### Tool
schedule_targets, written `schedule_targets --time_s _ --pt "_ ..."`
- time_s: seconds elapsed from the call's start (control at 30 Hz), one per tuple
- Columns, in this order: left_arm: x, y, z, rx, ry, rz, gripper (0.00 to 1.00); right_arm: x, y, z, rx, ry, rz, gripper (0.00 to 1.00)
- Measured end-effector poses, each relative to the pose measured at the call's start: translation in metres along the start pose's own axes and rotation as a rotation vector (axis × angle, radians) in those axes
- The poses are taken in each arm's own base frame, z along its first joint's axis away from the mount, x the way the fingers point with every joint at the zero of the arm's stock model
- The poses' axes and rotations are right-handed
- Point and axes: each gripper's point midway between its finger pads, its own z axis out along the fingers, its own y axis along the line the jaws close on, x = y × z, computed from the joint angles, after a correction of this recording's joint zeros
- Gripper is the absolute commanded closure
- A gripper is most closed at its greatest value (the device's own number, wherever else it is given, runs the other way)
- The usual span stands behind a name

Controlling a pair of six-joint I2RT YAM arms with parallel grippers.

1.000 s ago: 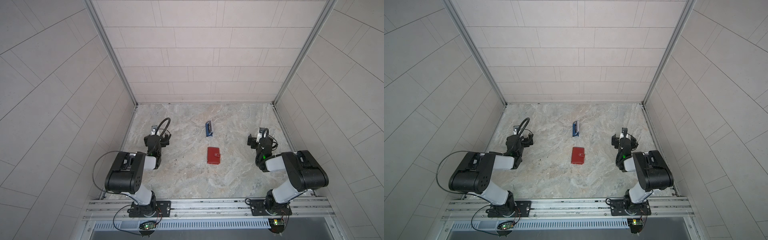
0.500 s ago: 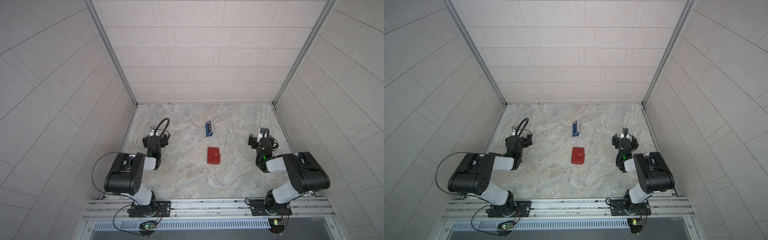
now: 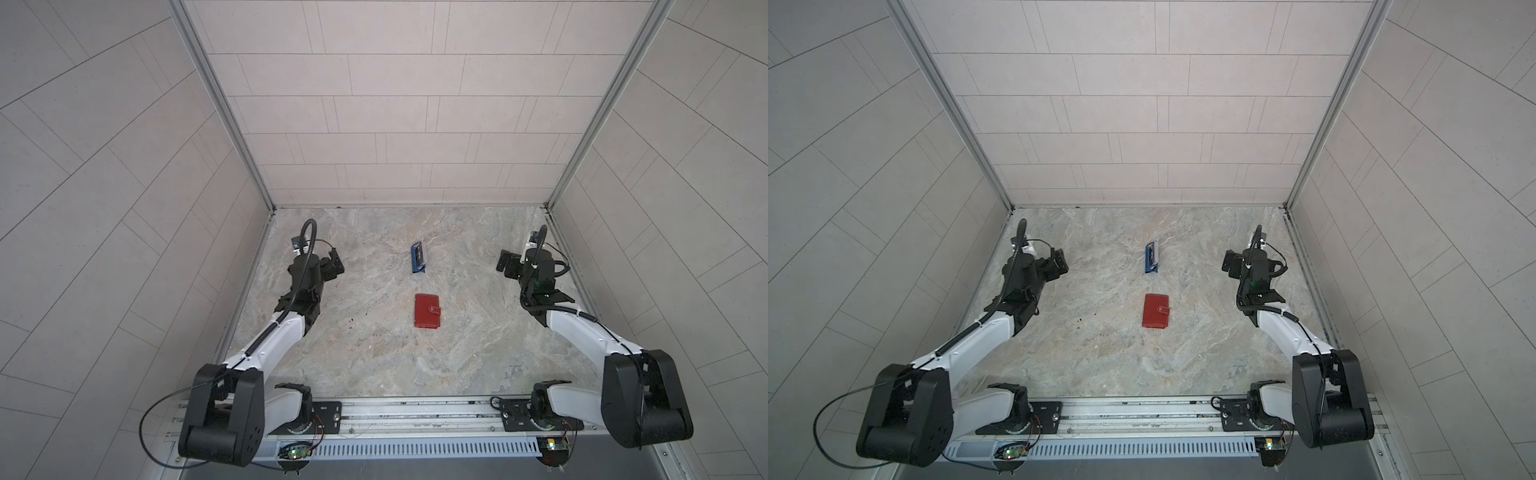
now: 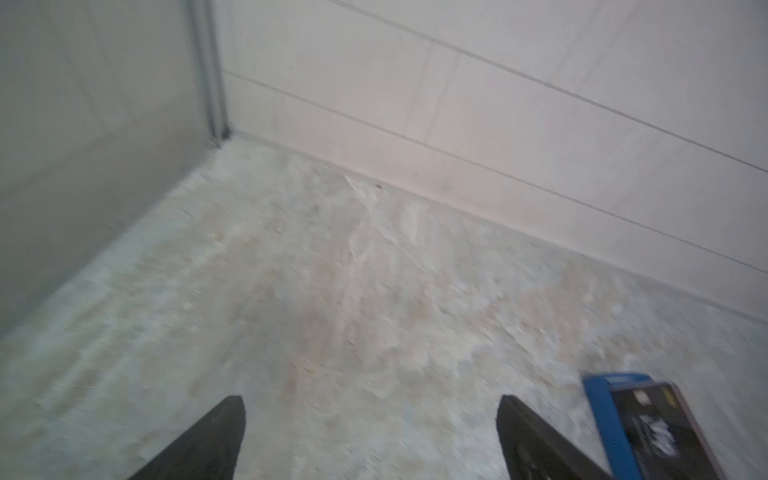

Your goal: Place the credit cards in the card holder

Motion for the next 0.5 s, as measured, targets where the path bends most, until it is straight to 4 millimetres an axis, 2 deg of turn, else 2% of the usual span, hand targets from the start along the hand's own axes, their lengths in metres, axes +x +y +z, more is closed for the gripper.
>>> schedule_targets --time_s 0.1,0.27,0.4,0.5 --pt "0.049 -0.054 0.008 0.151 0.211 0.003 0.1 0.034 0.036 0.001 -0.126 0.138 -0.016 0.09" --pt "0.126 -0.119 0.005 0.327 0.517 0.008 0.26 0.1 0.096 -0.015 -0.339 0.367 -0.083 0.3" --pt "0.172 -0.15 -0.003 0.404 0.674 -0.001 0.32 0.139 0.13 -0.032 -0.465 0.506 -0.141 0.41" --pt "0.195 -0.161 -0.01 0.435 0.751 -0.023 0.34 0.155 0.151 -0.044 -0.538 0.562 -0.171 0.54"
